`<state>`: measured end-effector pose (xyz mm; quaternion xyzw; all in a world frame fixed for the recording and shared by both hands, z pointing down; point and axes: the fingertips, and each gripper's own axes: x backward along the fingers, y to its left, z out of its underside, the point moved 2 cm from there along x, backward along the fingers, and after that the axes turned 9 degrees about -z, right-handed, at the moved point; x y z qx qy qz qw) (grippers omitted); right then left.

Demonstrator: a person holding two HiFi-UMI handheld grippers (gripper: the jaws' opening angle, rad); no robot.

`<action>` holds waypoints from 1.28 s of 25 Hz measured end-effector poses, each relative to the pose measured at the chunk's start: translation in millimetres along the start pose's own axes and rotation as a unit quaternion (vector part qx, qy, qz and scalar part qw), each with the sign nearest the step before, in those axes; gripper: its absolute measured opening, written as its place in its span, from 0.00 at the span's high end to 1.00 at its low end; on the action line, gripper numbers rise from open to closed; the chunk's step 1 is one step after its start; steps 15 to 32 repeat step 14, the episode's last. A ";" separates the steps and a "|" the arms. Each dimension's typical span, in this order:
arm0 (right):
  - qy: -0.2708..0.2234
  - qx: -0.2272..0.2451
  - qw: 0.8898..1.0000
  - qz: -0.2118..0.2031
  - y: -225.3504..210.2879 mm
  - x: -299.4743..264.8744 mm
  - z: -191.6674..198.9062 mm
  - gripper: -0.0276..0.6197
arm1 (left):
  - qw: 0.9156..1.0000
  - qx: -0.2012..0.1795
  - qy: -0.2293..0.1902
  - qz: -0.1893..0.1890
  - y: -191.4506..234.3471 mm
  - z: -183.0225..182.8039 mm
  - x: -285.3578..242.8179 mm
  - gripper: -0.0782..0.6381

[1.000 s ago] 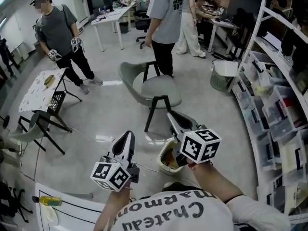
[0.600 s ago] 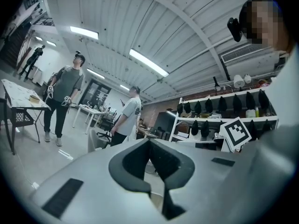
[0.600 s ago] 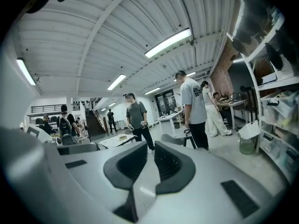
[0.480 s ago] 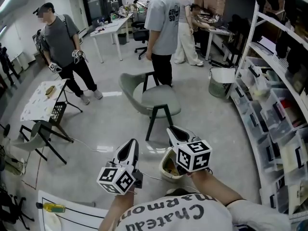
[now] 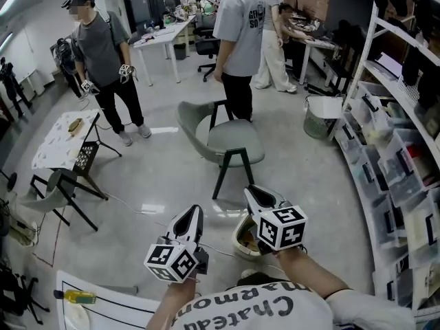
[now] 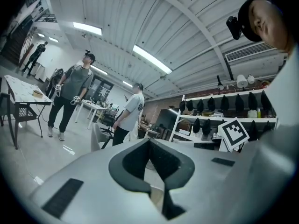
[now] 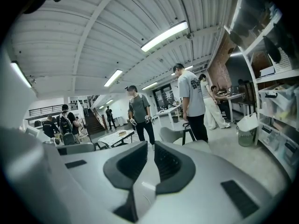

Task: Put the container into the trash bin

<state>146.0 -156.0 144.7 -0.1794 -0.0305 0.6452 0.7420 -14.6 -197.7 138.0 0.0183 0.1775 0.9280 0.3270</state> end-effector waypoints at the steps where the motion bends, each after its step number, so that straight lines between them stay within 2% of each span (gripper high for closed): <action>1: 0.001 0.000 1.000 0.000 -0.4 -1.7 0.9 0.86 | 1.000 0.000 0.001 -0.001 1.8 0.7 -0.2 0.86; 14: 0.025 0.011 1.000 -0.012 -7.4 -16.5 7.4 0.86 | 1.000 0.010 0.001 -0.012 10.0 4.3 -9.3 0.86; 32: 0.025 0.011 1.000 -0.012 -7.4 -16.5 7.4 0.86 | 1.000 0.010 0.001 -0.012 10.0 4.3 -9.3 0.86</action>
